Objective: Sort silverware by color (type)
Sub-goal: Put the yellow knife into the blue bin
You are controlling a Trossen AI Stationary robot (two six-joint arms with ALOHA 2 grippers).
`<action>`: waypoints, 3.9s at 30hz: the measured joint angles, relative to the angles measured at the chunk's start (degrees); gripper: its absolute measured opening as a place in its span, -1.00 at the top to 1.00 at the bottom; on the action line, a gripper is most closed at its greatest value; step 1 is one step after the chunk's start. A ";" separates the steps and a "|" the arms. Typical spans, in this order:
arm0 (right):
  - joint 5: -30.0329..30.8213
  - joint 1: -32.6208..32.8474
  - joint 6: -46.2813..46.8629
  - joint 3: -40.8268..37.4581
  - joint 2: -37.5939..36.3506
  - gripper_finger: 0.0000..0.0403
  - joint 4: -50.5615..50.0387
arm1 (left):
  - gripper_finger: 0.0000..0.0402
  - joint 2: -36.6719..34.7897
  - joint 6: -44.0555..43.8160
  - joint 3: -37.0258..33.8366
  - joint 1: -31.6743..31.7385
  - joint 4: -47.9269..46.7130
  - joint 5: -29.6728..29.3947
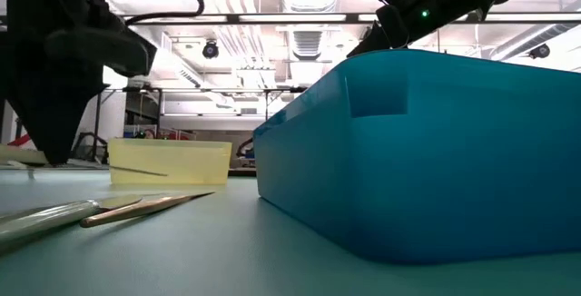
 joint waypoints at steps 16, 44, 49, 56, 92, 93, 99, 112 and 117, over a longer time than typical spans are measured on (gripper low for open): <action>0.02 0.00 0.00 0.00 0.02 0.66 0.00 | 0.95 -9.16 -0.31 0.00 -0.33 -2.41 -2.81; -9.19 0.04 3.32 -0.13 0.02 0.66 0.02 | 0.95 -22.96 69.60 0.00 11.88 36.68 -16.43; -14.20 0.05 6.69 -0.56 0.02 0.66 0.09 | 0.95 -22.96 83.88 -0.22 15.12 43.92 -8.86; -17.72 2.20 12.47 -4.79 0.73 0.66 4.94 | 0.95 -22.96 93.92 -3.66 18.15 54.82 -1.64; -10.76 17.31 10.23 -1.38 6.88 0.66 33.46 | 0.95 -22.91 101.35 -20.65 23.88 88.98 4.13; -10.53 17.30 10.21 -1.22 6.88 0.66 33.43 | 0.95 -22.91 101.61 -20.65 23.93 88.98 4.11; -10.53 17.31 14.52 -0.60 6.88 0.46 33.20 | 0.95 -22.91 101.96 -20.61 24.60 89.78 3.92; -7.31 17.68 11.13 1.30 11.85 -0.26 40.06 | 0.95 -22.89 101.72 -20.52 25.90 94.99 0.01; -7.10 17.68 10.17 5.52 16.15 -0.24 41.23 | 0.95 -22.85 101.56 -20.52 26.23 95.37 -2.20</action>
